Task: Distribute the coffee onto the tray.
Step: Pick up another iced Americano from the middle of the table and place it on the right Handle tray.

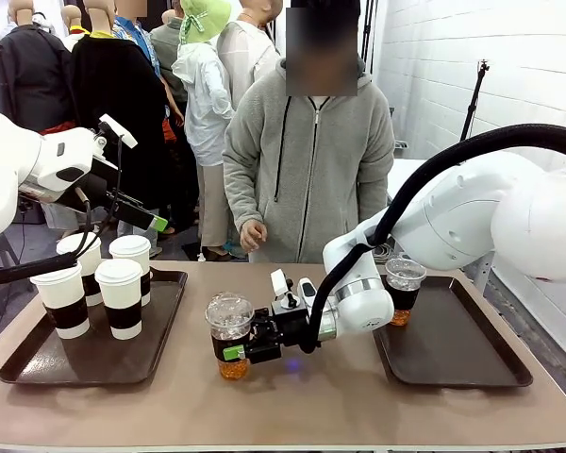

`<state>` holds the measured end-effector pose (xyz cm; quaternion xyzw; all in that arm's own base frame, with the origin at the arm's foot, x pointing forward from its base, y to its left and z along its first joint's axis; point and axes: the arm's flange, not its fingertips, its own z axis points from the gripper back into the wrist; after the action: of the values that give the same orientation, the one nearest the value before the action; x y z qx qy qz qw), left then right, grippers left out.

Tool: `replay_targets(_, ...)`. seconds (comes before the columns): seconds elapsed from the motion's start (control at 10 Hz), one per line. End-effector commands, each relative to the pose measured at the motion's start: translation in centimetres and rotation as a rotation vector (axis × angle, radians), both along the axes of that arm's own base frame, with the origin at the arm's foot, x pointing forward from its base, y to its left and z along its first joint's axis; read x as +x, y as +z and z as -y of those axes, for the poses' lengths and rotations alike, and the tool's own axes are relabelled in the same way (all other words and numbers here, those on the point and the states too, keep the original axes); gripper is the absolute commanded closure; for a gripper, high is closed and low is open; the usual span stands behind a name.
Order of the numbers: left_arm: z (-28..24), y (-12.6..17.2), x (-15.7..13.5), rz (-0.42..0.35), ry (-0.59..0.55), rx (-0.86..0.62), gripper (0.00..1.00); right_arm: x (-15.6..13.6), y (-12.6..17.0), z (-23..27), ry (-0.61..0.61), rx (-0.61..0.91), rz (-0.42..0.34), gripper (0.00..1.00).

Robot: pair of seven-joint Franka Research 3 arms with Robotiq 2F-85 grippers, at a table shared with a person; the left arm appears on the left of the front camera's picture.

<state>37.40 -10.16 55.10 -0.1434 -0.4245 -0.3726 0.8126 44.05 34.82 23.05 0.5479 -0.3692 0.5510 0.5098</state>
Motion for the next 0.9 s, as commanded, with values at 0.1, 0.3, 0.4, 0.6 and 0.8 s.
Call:
replay_targets(0.1,-0.1,0.0,0.1,-0.002,0.005,0.0,0.0,-0.3,3.4,2.0,0.045,0.042,0.021,0.17)
replay_targets(0.3,-0.1,0.0,0.1,-0.002,0.005,0.0,0.0,-1.5,6.7,5.5,0.052,0.029,0.026,0.17)
replay_targets(0.4,-0.1,0.0,0.1,-0.002,0.005,0.0,0.0,-2.2,8.0,7.5,0.044,0.02,0.02,0.17)
replay_targets(0.6,-0.1,0.0,0.1,-0.002,0.005,0.0,0.0,-4.0,10.1,12.6,0.0,-0.002,0.003,0.17)
replay_targets(0.8,-0.1,0.0,0.1,-0.002,0.005,0.0,0.0,-5.8,11.1,16.6,-0.036,-0.023,-0.027,0.17)
